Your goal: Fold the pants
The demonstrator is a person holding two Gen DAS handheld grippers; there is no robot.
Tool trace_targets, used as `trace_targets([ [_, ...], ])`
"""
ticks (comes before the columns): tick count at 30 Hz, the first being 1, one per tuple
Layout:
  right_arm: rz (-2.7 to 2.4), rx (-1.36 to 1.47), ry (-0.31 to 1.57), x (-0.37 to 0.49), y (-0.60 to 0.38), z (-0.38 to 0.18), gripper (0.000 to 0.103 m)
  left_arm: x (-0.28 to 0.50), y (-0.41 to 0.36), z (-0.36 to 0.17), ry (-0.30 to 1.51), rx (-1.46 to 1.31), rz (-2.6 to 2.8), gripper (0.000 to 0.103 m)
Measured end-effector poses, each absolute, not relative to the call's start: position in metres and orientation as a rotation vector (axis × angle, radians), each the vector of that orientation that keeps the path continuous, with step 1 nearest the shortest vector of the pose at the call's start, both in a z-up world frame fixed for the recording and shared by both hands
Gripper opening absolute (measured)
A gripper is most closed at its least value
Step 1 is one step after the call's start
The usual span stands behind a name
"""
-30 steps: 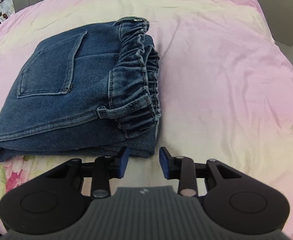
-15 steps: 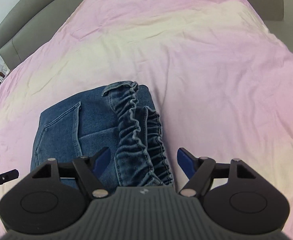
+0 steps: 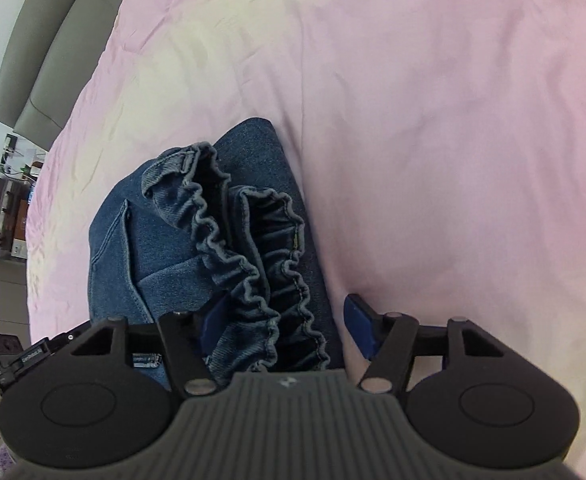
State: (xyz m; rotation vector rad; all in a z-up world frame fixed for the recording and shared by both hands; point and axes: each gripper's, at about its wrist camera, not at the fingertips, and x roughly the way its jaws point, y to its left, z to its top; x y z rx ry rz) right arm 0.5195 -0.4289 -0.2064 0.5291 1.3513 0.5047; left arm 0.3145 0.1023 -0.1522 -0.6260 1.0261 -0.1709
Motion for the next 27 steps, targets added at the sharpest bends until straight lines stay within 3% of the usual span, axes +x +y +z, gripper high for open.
trace_targets([
  [9, 0.575, 0.61, 1.327, 0.52, -0.428, -0.228, 0.059, 0.324, 0.1, -0.167, 1.056, -0.672, -0.179, 0.066],
  [11, 0.584, 0.546, 1.308, 0.517, -0.421, -0.224, 0.059, 0.323, 0.1, -0.168, 1.053, -0.688, -0.178, 0.06],
  [21, 0.549, 0.445, 1.219, 0.491, -0.406, -0.183, 0.041, 0.312, 0.087, -0.147, 1.022, -0.65, -0.119, 0.037],
  [27, 0.529, 0.411, 1.18, 0.461, -0.403, -0.139, 0.037, 0.293, 0.087, -0.121, 0.984, -0.642, -0.109, 0.026],
])
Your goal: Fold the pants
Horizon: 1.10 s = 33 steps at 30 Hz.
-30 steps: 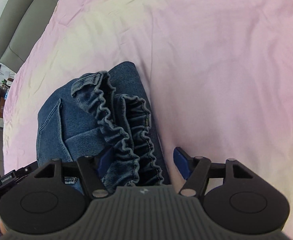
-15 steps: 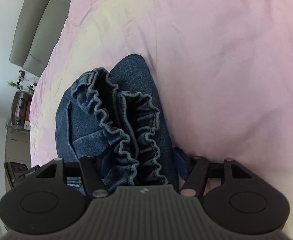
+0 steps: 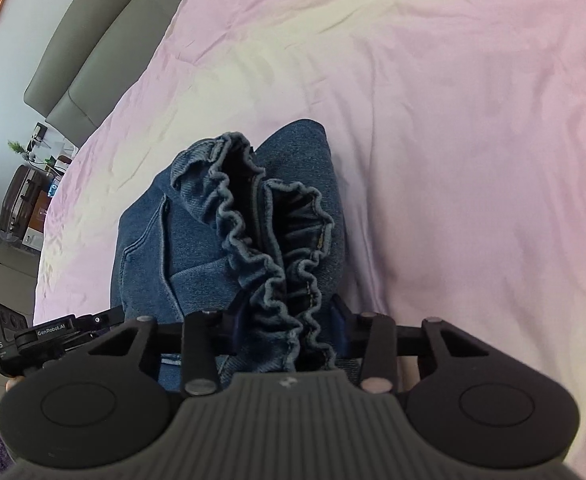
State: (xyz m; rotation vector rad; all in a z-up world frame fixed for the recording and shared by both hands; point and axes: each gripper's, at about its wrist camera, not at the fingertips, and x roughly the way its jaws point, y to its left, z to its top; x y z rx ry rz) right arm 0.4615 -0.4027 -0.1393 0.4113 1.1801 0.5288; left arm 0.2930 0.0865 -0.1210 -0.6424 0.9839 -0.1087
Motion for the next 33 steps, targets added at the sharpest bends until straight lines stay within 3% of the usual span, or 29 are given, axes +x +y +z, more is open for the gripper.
trace_targets([
  [12, 0.569, 0.353, 1.158, 0.37, -0.377, -0.067, 0.036, 0.211, 0.105, -0.093, 0.944, -0.656, -0.099, 0.026],
  [22, 0.7, 0.303, 1.107, 0.331, -0.277, -0.022, 0.036, 0.149, 0.175, -0.062, 0.809, -0.703, 0.003, 0.025],
  [33, 0.866, 0.358, 1.133, 0.324, -0.128, -0.041, 0.036, 0.121, 0.298, -0.052, 0.718, -0.7, 0.179, 0.025],
])
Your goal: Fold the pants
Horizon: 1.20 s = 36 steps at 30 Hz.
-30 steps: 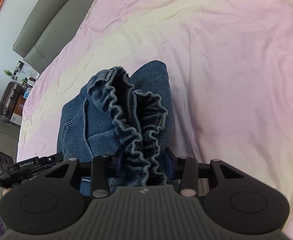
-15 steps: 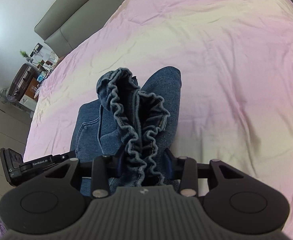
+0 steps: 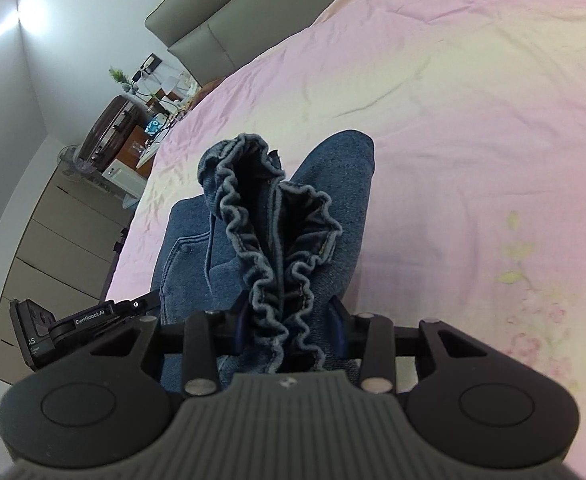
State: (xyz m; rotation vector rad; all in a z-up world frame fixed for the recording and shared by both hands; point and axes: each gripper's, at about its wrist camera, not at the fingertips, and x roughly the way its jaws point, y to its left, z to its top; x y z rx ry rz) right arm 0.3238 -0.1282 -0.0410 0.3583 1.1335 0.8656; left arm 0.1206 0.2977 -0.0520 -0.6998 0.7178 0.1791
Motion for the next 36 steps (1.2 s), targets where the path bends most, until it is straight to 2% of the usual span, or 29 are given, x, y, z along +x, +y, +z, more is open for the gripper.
trace_targets([
  [9, 0.9, 0.385, 1.231, 0.338, -0.044, -0.1, 0.036, 0.118, 0.369, -0.093, 0.75, -0.735, 0.243, 0.025],
  [13, 0.879, 0.348, 1.292, 0.344, -0.023, -0.13, 0.036, 0.121, 0.381, -0.125, 0.8, -0.743, 0.253, 0.026],
  [16, 0.871, 0.312, 1.326, 0.349, -0.015, -0.146, 0.036, 0.117, 0.378, -0.136, 0.774, -0.728, 0.25, 0.026],
  [21, 0.847, 0.217, 1.377, 0.36, -0.006, -0.162, 0.036, 0.108, 0.385, -0.141, 0.752, -0.785, 0.251, 0.033],
  [25, 0.835, 0.207, 1.396, 0.367, 0.004, -0.17, 0.036, 0.097, 0.402, -0.14, 0.743, -0.889, 0.195, 0.052],
  [32, 0.833, 0.24, 1.399, 0.366, -0.001, -0.177, 0.037, 0.096, 0.417, -0.151, 0.779, -1.0, 0.139, 0.066],
  [34, 0.83, 0.251, 1.4, 0.365, -0.005, -0.177, 0.037, 0.103, 0.41, -0.157, 0.826, -0.963, 0.145, 0.066],
  [35, 0.828, 0.254, 1.4, 0.364, -0.006, -0.177, 0.037, 0.106, 0.407, -0.159, 0.843, -0.942, 0.143, 0.059],
  [36, 0.826, 0.255, 1.397, 0.363, -0.006, -0.177, 0.037, 0.108, 0.403, -0.159, 0.845, -0.921, 0.148, 0.058],
])
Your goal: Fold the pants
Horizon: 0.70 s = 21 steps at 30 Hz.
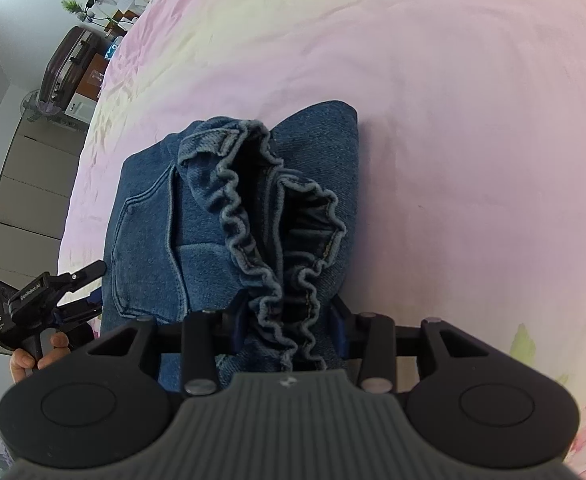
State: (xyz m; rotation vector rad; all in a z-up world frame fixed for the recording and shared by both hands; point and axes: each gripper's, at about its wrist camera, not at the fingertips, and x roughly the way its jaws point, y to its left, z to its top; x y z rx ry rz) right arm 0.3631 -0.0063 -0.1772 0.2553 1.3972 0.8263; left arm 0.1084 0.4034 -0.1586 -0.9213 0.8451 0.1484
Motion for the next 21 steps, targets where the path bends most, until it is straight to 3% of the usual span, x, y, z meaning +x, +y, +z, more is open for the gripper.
trace_targets([
  [2, 0.826, 0.256, 1.382, 0.36, -0.008, -0.177, 0.037, 0.111, 0.401, -0.156, 0.837, -0.899, 0.155, 0.047],
  [5, 0.822, 0.273, 1.347, 0.353, -0.013, -0.178, 0.037, 0.119, 0.398, -0.146, 0.841, -0.854, 0.146, 0.041],
  [16, 0.742, 0.371, 1.308, 0.339, -0.018, -0.189, 0.039, 0.142, 0.373, -0.139, 0.92, -0.619, 0.254, 0.039],
  [19, 0.72, 0.307, 1.28, 0.334, -0.012, -0.179, 0.046, 0.135, 0.358, -0.126, 0.905, -0.548, 0.329, 0.045],
  [20, 0.708, 0.252, 1.248, 0.33, -0.008, -0.168, 0.055, 0.132, 0.351, -0.118, 0.894, -0.497, 0.357, 0.045],
  [21, 0.709, 0.207, 1.215, 0.326, -0.005, -0.158, 0.056, 0.129, 0.344, -0.109, 0.879, -0.451, 0.37, 0.047],
])
